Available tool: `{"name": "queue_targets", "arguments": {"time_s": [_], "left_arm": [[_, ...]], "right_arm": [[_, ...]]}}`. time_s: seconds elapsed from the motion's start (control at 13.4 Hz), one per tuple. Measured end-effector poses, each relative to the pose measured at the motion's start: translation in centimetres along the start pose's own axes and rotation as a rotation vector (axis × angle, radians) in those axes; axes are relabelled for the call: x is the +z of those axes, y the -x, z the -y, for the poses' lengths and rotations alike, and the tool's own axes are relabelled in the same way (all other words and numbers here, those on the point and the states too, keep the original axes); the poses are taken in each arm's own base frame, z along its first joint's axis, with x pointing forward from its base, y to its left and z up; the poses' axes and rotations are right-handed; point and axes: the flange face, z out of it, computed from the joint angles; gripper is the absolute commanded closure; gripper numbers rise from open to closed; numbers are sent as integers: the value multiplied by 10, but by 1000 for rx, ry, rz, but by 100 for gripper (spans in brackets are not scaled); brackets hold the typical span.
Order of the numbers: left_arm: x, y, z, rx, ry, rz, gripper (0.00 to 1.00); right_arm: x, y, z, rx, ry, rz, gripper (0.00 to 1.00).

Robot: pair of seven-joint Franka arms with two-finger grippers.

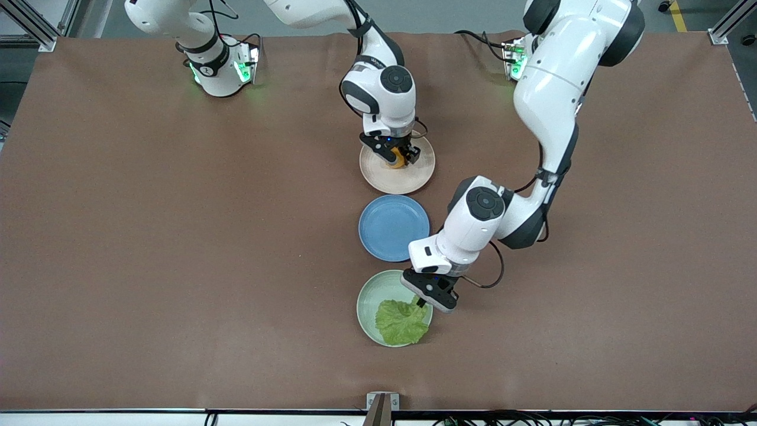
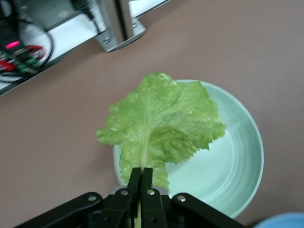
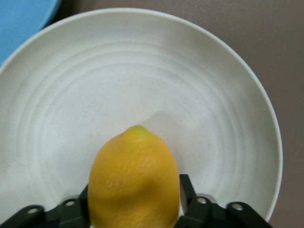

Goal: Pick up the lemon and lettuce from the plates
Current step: 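Carry the lettuce off the plate while the right gripper carries the lemon away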

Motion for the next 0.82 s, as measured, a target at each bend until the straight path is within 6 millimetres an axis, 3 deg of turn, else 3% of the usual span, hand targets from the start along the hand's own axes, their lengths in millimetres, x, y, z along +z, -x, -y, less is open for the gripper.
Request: {"name": "queue_targets", "arguments": {"time_s": [0.22,0.37,0.6,0.67,0.82], "left_arm": [[-67,-2,50,-45,-42,148,99],[-101,10,84,-68,-91,207,99],[-125,45,137,-140,-125,251,100],[-125,61,154,-167,-130,273,100],[-120,93,178,-211,-131,322,100]], "right_arm": [[-7,-20,6,-6,30,-16,100],[-40,-68,20,-86,39,-17,100],[-105,-191,19,-297,50,0,100],[-117,-237,12,-350,46,4,99],[-121,-320,-10,-424,47,11,98]]}}
